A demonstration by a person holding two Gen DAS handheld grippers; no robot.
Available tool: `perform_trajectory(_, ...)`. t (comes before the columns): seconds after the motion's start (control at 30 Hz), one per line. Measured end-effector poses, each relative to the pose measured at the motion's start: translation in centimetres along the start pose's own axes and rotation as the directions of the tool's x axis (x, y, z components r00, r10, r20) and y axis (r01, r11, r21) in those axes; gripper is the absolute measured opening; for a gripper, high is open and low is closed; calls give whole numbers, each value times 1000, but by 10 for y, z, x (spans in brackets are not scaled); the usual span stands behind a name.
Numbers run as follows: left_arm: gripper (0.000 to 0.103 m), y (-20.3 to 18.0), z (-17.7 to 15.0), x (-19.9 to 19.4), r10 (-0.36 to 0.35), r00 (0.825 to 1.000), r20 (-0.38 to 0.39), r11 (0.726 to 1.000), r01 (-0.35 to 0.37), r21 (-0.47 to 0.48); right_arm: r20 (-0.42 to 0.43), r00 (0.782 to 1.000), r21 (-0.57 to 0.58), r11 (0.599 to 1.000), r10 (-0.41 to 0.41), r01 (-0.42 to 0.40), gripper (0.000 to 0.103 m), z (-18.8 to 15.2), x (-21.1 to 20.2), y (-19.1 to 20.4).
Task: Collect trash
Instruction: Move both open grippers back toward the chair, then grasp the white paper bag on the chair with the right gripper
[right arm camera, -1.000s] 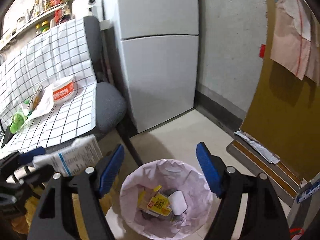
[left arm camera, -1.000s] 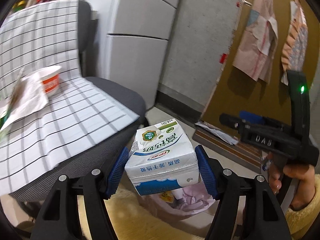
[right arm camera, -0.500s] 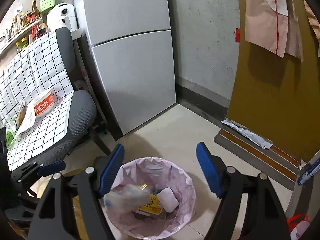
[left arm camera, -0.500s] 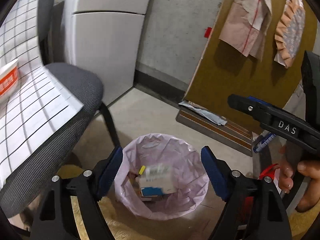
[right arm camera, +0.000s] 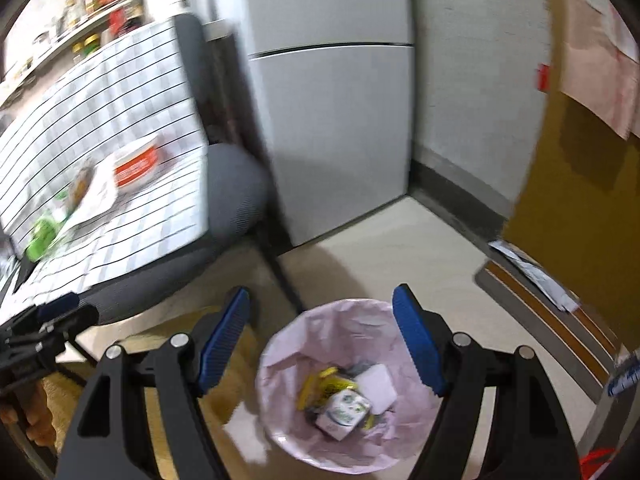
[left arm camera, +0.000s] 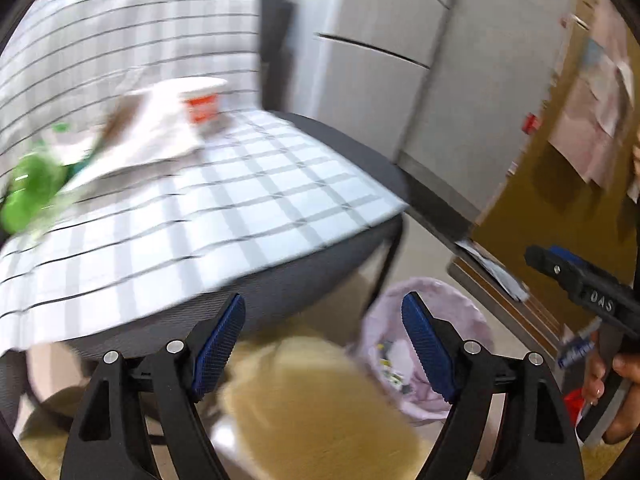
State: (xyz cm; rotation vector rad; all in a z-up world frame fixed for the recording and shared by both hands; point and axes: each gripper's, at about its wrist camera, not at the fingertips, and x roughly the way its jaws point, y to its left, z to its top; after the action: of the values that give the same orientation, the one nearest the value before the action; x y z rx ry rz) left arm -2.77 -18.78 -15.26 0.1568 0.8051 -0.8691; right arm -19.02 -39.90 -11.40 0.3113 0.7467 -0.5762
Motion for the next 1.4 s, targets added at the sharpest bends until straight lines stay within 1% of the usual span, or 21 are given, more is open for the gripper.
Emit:
perform_trajectory(0.13, 80, 37, -2, -30, 92, 995, 35, 994, -89, -59, -8, 997, -86, 994, 73, -73, 73, 7, 5, 42)
perform_trajectory(0.27, 80, 74, -4, -56, 165, 984, 60, 980, -157, -122, -18, 985, -158, 972, 173, -174, 73, 20, 10, 90)
perform_trajectory(0.37, 80, 103, -4, -78, 257, 963, 81, 956, -240, -170, -15, 973, -227, 947, 229, -226, 73, 33, 13, 130)
perform_trajectory(0.43, 80, 118, -4, -86, 304, 949, 83, 939, -283, -198, -15, 964, -269, 927, 267, -261, 73, 40, 15, 155)
perform_trajectory(0.5, 80, 135, -3, -93, 367, 927, 72, 913, -345, -220, -15, 956, -308, 908, 294, -284, 73, 48, 19, 182)
perform_trajectory(0.57, 80, 152, -3, -100, 429, 901, 67, 884, -404, -235, -15, 946, -338, 888, 325, -311, 73, 57, 26, 209)
perform_trajectory(0.63, 80, 168, -4, -105, 469, 881, 61, 862, -441, -249, -19, 933, -365, 866, 360, -341, 73, 66, 34, 233)
perform_trajectory(0.7, 80, 183, -5, -109, 496, 866, 54, 842, -466, -272, -19, 923, -383, 850, 384, -362, 73, 75, 43, 257)
perform_trajectory(0.77, 80, 198, -5, -112, 515, 856, 45, 826, -482, -292, -23, 915, -386, 840, 403, -380, 73, 83, 54, 275)
perform_trajectory(0.8, 80, 204, -6, -113, 523, 851, 44, 819, -487, -303, -28, 908, -383, 835, 418, -396, 71, 89, 60, 284)
perform_trajectory(0.83, 80, 209, -6, -114, 525, 850, 42, 815, -489, -311, -30, 901, -385, 826, 434, -411, 63, 94, 66, 293)
perform_trajectory(0.9, 80, 219, -7, -113, 527, 849, 37, 808, -487, -332, -29, 899, -389, 823, 438, -414, 55, 104, 79, 307)
perform_trajectory(0.93, 80, 223, -7, -113, 525, 850, 36, 807, -484, -340, -36, 896, -386, 821, 443, -422, 48, 108, 86, 314)
perform_trajectory(0.97, 80, 226, -8, -111, 524, 851, 35, 805, -482, -345, -46, 893, -381, 818, 448, -430, 45, 111, 94, 319)
perform_trajectory(1.07, 80, 231, -10, -108, 517, 856, 32, 807, -474, -351, -66, 898, -361, 829, 435, -428, 44, 120, 116, 332)
perform_trajectory(1.13, 80, 233, -12, -105, 509, 860, 26, 810, -469, -353, -87, 911, -342, 846, 404, -408, 44, 124, 135, 340)
perform_trajectory(1.17, 80, 234, -14, -104, 507, 861, 23, 810, -467, -353, -100, 909, -326, 850, 404, -414, 43, 125, 141, 342)
perform_trajectory(1.2, 80, 234, -15, -103, 507, 862, 18, 809, -469, -354, -113, 906, -302, 855, 407, -422, 40, 126, 148, 344)
perform_trajectory(1.27, 80, 233, -17, -101, 504, 863, 11, 810, -469, -351, -131, 896, -267, 856, 424, -443, 12, 126, 151, 342)
perform_trajectory(1.33, 80, 231, -18, -102, 508, 861, 9, 810, -474, -346, -110, 886, -240, 853, 449, -463, 9, 124, 143, 337)
perform_trajectory(1.4, 80, 228, -18, -104, 512, 859, 13, 810, -477, -341, -72, 870, -238, 839, 487, -489, 7, 124, 125, 330)
